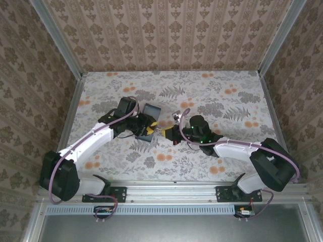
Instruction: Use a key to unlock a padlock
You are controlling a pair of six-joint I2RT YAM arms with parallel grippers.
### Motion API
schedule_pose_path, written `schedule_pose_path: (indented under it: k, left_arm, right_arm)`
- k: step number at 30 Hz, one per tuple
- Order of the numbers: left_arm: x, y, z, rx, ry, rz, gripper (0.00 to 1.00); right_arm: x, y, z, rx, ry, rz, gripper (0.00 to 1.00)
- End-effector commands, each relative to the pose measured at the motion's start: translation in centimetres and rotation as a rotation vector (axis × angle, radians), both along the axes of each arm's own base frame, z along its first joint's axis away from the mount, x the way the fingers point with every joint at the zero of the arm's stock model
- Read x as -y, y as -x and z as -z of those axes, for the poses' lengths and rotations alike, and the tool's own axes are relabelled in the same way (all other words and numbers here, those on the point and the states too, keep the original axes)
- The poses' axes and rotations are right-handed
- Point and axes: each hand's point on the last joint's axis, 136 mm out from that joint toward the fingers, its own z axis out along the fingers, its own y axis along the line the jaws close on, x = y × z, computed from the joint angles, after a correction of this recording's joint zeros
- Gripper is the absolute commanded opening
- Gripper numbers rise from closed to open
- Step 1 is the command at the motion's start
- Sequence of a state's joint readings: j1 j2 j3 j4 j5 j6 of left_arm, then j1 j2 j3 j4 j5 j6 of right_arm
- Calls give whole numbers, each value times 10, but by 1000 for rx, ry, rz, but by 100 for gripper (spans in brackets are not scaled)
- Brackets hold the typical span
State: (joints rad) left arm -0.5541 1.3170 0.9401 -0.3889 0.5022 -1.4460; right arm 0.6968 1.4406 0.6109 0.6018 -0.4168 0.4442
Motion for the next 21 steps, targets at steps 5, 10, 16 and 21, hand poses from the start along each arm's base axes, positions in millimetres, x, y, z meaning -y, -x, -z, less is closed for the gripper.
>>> schedule_pose_path:
  k: [5, 10, 16, 21]
  left_arm:
    - [-3, 1, -6, -2, 24, -20, 12]
    - [-3, 0, -6, 0, 24, -22, 12]
    - [-4, 1, -3, -5, 17, -26, 12]
    - [-7, 1, 0, -8, 5, -34, 12]
  right_arm:
    - [-8, -10, -13, 50, -21, 15, 0]
    - [-10, -11, -8, 40, -13, 14, 0]
    - [-11, -12, -11, 47, -28, 10, 0]
    - [-6, -9, -11, 52, -20, 19, 0]
